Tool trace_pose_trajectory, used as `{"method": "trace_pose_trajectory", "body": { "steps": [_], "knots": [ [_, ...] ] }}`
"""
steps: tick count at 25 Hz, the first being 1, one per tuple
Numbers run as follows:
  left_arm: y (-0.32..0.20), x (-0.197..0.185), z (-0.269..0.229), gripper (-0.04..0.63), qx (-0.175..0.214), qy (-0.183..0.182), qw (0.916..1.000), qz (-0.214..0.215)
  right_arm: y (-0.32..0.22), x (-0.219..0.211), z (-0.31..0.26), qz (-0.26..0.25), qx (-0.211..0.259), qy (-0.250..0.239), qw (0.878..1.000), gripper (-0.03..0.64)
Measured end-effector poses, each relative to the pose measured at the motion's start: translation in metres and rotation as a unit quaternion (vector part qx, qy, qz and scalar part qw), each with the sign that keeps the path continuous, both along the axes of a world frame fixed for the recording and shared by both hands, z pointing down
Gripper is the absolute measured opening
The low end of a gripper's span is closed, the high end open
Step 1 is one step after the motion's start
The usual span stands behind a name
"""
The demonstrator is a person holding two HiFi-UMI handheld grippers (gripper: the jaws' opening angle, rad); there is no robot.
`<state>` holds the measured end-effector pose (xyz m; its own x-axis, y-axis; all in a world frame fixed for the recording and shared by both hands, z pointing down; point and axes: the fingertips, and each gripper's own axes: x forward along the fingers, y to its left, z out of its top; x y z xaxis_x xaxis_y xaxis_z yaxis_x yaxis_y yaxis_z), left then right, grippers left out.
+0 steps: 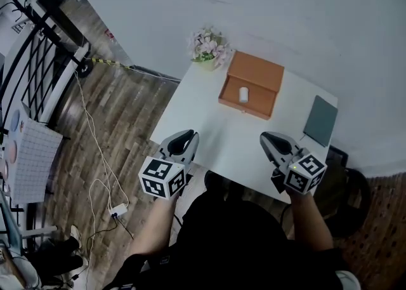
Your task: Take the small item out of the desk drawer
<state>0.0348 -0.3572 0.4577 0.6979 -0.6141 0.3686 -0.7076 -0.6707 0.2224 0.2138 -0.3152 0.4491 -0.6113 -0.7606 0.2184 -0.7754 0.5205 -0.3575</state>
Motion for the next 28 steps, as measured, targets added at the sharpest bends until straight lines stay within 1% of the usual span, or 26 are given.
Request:
{"method": "trace_pose_trajectory", "body": {
  "steps": [2, 4, 6, 10, 12, 13, 14, 15, 16, 20, 23, 28],
  "knots": [
    [-0.010, -0.004, 0.007, 0.055, -0.005, -0.003, 1.0000, -0.003, -0.013, 0.000, 0.005, 0.014, -0.008, -0.009, 1.000, 0.001],
    [-0.021, -0.005, 0.013, 0.055, -0.008, -0.001, 1.0000, -0.006, -0.025, -0.004, 0.011, 0.014, -0.017, -0.007, 1.000, 0.000],
    [-0.028, 0.000, 0.017, 0.055, -0.012, 0.009, 0.9999, -0.003, -0.035, -0.007, 0.018, 0.009, -0.029, 0.005, 1.000, 0.002],
    [-0.040, 0.008, 0.023, 0.055, -0.012, 0.007, 0.9998, 0.015, -0.057, -0.006, 0.027, 0.018, -0.054, 0.021, 0.998, 0.002],
    [-0.048, 0.013, 0.028, 0.055, -0.013, 0.010, 0.9996, 0.021, -0.070, -0.004, 0.034, 0.020, -0.063, 0.041, 0.997, 0.002],
    [-0.052, 0.015, 0.032, 0.055, -0.014, 0.009, 0.9995, 0.025, -0.077, -0.004, 0.038, 0.020, -0.070, 0.054, 0.996, 0.008],
    [-0.056, 0.017, 0.036, 0.055, -0.014, 0.006, 0.9994, 0.030, -0.083, -0.004, 0.043, 0.020, -0.078, 0.068, 0.994, 0.052],
    [-0.060, 0.019, 0.040, 0.055, -0.015, 0.003, 0.9992, 0.035, -0.089, -0.004, 0.048, 0.020, -0.086, 0.083, 0.993, 0.085],
    [-0.065, 0.021, 0.045, 0.055, -0.017, 0.001, 0.9990, 0.040, -0.096, -0.003, 0.054, 0.022, -0.095, 0.098, 0.990, 0.097],
    [-0.083, 0.031, 0.064, 0.055, -0.028, 0.003, 0.9980, 0.057, -0.124, 0.005, 0.081, 0.033, -0.132, 0.142, 0.980, 0.101],
    [-0.090, 0.040, 0.080, 0.055, -0.039, 0.003, 0.9966, 0.073, -0.140, 0.009, 0.103, 0.025, -0.159, 0.171, 0.972, 0.109],
    [-0.099, 0.048, 0.100, 0.055, -0.057, -0.002, 0.9939, 0.094, -0.169, 0.018, 0.139, 0.019, -0.206, 0.200, 0.958, 0.135]
  ]
}}
